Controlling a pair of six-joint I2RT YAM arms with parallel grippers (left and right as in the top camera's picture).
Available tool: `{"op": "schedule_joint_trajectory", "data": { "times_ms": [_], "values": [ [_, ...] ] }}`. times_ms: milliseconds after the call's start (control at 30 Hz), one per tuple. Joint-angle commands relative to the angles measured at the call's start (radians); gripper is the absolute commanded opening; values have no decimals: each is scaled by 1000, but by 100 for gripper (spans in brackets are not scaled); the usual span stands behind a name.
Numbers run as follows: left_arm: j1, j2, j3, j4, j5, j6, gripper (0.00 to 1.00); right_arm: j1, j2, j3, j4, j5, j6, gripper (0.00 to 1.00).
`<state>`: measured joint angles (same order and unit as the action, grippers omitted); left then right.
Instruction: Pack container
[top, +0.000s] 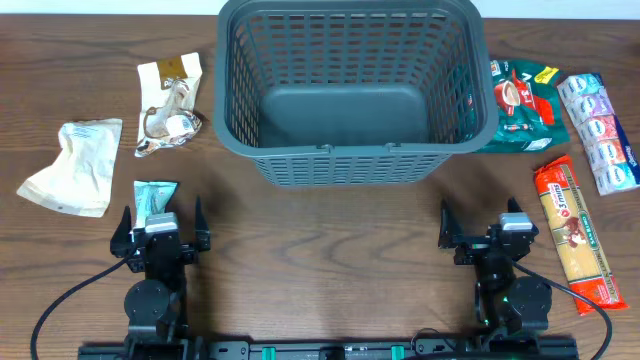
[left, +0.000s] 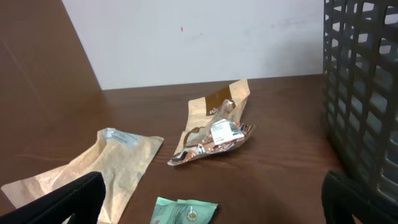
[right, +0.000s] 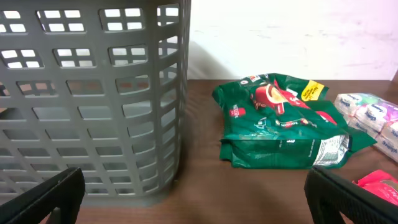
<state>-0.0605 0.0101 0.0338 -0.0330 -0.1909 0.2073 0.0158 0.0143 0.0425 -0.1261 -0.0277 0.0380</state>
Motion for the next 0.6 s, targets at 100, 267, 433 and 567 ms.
{"op": "schedule_joint_trajectory", "data": {
  "times_ms": [100,267,433,567],
  "values": [
    [5,-6,-30,-18,-19,5,99,-9,-9,-12,3,-3,10,99],
    [5,-6,-30,-18,-19,5,99,-9,-9,-12,3,-3,10,99],
    [5,-6,-30,-18,-19,5,99,-9,-9,-12,8,11,6,99],
    [5,-6,-30,-18,-19,5,99,-9,-9,-12,0,20,6,99]
  ]
}}
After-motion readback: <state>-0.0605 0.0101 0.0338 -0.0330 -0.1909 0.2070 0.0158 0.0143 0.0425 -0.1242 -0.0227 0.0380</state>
